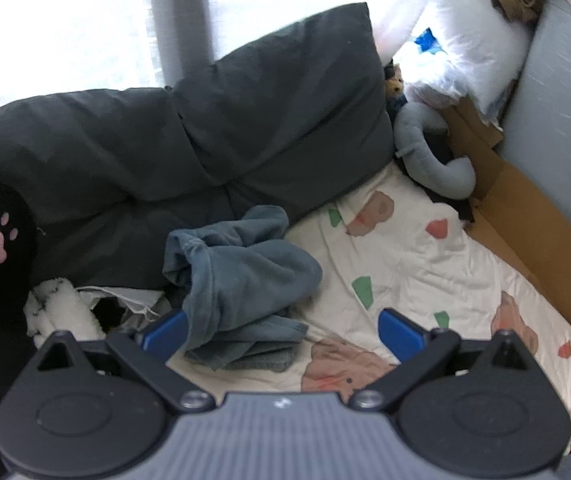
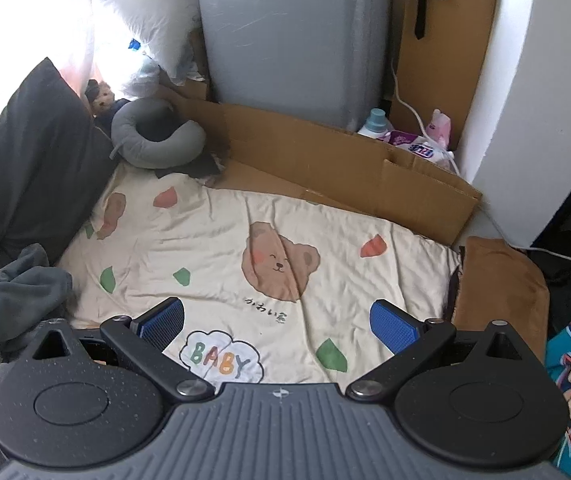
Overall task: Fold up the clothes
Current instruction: 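Move the left tool to the blue jeans and grasp them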
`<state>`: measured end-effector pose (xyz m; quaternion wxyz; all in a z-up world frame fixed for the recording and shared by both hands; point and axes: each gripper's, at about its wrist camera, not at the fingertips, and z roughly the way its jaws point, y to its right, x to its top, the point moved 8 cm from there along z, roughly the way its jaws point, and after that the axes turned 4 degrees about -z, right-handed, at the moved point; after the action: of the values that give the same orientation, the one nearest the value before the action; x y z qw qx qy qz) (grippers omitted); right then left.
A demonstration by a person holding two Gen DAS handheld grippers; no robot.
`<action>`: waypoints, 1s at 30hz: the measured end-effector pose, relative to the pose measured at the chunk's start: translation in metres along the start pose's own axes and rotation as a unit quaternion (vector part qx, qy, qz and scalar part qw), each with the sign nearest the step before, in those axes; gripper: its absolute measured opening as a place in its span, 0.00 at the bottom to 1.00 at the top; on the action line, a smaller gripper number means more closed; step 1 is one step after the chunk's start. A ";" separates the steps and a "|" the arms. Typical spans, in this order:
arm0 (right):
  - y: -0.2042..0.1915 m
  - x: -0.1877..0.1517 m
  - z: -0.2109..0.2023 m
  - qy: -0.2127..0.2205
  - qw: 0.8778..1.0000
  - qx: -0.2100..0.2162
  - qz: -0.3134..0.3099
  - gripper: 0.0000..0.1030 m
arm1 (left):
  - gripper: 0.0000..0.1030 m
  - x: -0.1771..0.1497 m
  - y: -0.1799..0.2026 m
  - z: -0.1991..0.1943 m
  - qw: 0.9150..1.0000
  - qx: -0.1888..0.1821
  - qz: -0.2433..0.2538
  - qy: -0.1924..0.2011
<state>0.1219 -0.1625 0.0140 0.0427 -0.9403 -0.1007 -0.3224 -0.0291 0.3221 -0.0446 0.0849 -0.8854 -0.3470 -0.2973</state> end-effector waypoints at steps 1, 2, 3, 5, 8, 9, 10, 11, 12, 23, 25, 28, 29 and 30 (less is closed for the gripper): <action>-0.001 0.002 0.002 0.000 1.000 0.002 0.000 0.99 | 0.99 0.001 -0.003 0.001 1.000 -0.001 -0.003 0.001; -0.002 0.003 0.005 0.001 1.000 0.004 -0.001 0.99 | 0.99 0.001 -0.006 0.003 1.000 0.004 -0.006 0.000; -0.003 0.005 0.008 0.002 1.000 0.006 -0.001 0.99 | 0.99 0.001 -0.008 0.005 1.000 0.007 -0.008 -0.001; -0.004 0.007 0.014 0.003 1.000 0.008 -0.003 0.99 | 0.99 0.000 -0.012 0.009 1.000 0.008 -0.012 -0.004; -0.008 0.010 0.023 0.007 1.000 0.013 -0.014 0.99 | 0.97 0.002 -0.015 0.010 1.000 0.005 -0.013 0.006; -0.010 0.011 0.026 0.007 1.000 0.016 -0.018 0.99 | 0.97 0.002 -0.016 0.009 1.000 0.004 -0.013 0.013; -0.011 0.012 0.029 0.007 1.000 0.019 -0.022 0.99 | 0.97 0.003 -0.016 0.009 1.000 0.006 -0.010 0.017; -0.013 0.012 0.033 0.006 0.999 0.020 -0.026 0.99 | 0.97 0.004 -0.016 0.009 1.000 0.011 -0.006 0.020; -0.014 0.012 0.037 0.004 0.999 0.022 -0.031 0.99 | 0.97 0.004 -0.016 0.011 1.000 0.012 -0.008 0.021; -0.014 0.020 0.077 0.002 0.998 0.047 -0.038 0.99 | 0.97 0.003 -0.023 0.044 0.999 0.033 -0.026 0.000; -0.017 0.022 0.086 0.003 0.997 0.051 -0.049 0.99 | 0.97 0.001 -0.027 0.052 0.999 0.037 -0.038 -0.006; -0.023 0.024 0.102 -0.004 0.996 0.067 -0.056 0.99 | 0.97 -0.002 -0.034 0.066 0.997 0.046 -0.053 -0.012; -0.025 0.025 0.108 -0.007 0.996 0.074 -0.056 0.99 | 0.97 -0.003 -0.036 0.070 0.997 0.048 -0.055 -0.013; -0.028 0.026 0.113 -0.010 0.995 0.078 -0.057 0.99 | 0.97 -0.004 -0.038 0.074 0.997 0.049 -0.058 -0.014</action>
<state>0.2039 -0.1146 -0.0588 0.0965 -0.9301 -0.1796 -0.3055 -0.0218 0.3743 -0.1095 0.1060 -0.8629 -0.4127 -0.2718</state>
